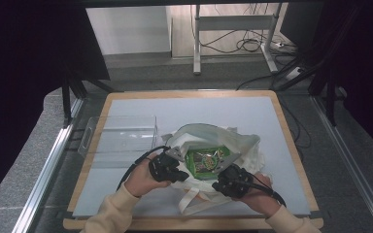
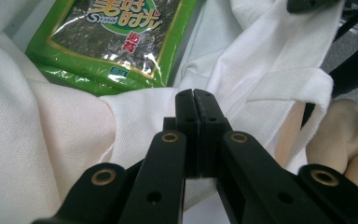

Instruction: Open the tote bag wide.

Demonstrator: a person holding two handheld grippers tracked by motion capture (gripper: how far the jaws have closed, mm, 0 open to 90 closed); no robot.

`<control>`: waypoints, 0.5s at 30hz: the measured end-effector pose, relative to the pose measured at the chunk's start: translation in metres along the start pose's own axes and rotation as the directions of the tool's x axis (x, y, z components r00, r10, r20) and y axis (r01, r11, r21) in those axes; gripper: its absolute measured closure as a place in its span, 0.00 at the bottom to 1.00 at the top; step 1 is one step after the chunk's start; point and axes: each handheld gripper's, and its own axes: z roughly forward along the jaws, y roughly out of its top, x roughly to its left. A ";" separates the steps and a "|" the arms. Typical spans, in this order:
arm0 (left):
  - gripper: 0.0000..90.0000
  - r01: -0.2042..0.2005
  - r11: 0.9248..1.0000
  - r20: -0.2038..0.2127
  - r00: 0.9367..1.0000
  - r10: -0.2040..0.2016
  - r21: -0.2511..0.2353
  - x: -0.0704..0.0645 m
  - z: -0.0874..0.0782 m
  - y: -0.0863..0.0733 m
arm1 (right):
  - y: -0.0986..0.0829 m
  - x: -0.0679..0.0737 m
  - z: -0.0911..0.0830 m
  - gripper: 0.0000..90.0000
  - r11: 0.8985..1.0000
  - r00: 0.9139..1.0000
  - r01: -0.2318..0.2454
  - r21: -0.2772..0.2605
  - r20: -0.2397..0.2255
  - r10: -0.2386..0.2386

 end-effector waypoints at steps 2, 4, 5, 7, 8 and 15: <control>1.00 0.002 1.000 0.002 1.000 -0.002 0.000 -0.001 0.001 0.000 | -0.002 0.001 0.002 0.99 1.000 1.000 -0.004 0.003 -0.003 0.004; 1.00 -0.013 1.000 0.002 1.000 0.013 0.012 0.000 0.001 0.001 | -0.004 0.000 0.004 0.99 1.000 1.000 -0.009 0.010 -0.006 0.009; 1.00 -0.013 1.000 0.002 1.000 0.013 0.012 0.000 0.001 0.001 | -0.005 0.000 0.005 0.99 1.000 1.000 -0.013 0.013 -0.006 0.013; 1.00 -0.009 1.000 0.002 1.000 0.009 0.010 0.000 0.001 0.001 | -0.005 -0.001 0.006 0.99 1.000 1.000 -0.010 0.011 -0.002 0.010; 1.00 -0.008 1.000 -0.001 1.000 0.008 0.010 0.000 0.000 0.001 | -0.005 -0.001 0.005 0.99 1.000 1.000 -0.011 0.006 0.000 0.011; 1.00 0.016 1.000 -0.002 1.000 -0.016 -0.013 0.000 -0.001 0.000 | 0.007 -0.020 -0.012 0.99 0.996 0.998 -0.046 -0.082 0.039 0.049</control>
